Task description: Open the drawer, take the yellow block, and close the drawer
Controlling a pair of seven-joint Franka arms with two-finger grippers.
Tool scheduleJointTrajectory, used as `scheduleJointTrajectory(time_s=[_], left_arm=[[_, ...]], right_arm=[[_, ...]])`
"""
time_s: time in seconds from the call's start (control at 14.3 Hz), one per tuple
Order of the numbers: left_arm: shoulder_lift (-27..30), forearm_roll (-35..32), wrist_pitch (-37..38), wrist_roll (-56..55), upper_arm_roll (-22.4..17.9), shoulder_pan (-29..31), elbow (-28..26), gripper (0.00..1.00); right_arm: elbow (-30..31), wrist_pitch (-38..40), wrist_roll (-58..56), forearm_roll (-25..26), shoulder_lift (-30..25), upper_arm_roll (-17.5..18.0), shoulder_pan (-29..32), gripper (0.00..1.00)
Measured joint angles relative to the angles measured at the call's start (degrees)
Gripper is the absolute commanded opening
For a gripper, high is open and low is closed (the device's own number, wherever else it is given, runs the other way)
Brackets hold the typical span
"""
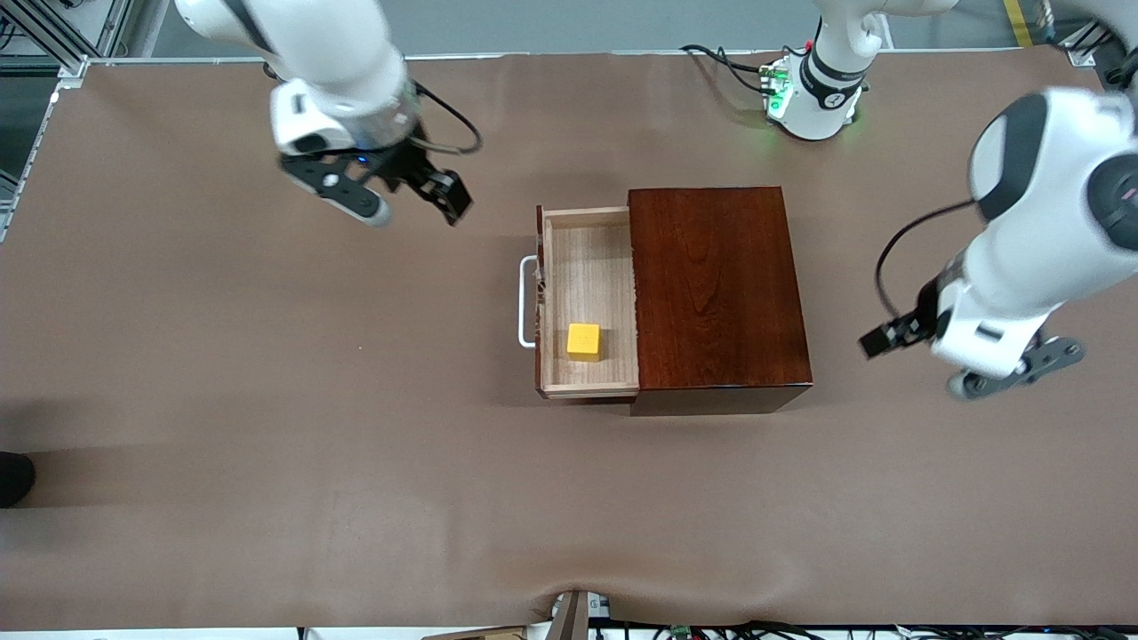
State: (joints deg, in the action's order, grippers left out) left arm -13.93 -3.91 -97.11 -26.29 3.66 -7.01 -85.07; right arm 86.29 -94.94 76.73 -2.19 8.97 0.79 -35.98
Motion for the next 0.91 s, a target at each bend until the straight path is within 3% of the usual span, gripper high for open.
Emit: scheduleJointTrajectory(time_s=[0.14, 0.49, 0.7, 0.91], left_arm=[[6.5, 1.5, 1.5, 9.4, 0.0, 2.4, -4.7, 1.0], [13.2, 1.8, 6.6, 21.0, -0.1, 4.4, -6.0, 1.0], [15.8, 1.8, 9.2, 25.2, -0.1, 5.7, -6.2, 1.0], [16.7, 1.8, 10.8, 27.6, -0.1, 5.8, -6.6, 1.0]], right_arm=[[-0.3, -6.5, 19.7, 0.0, 5.2, 0.0, -3.5, 1.0], [-5.1, -18.7, 47.8, -0.7, 15.2, -0.1, -5.8, 1.0], [-6.4, -27.2, 57.0, -1.0, 19.9, -0.3, -5.8, 1.0], [-6.7, -31.3, 59.1, -1.1, 24.4, -0.7, -5.7, 1.0]])
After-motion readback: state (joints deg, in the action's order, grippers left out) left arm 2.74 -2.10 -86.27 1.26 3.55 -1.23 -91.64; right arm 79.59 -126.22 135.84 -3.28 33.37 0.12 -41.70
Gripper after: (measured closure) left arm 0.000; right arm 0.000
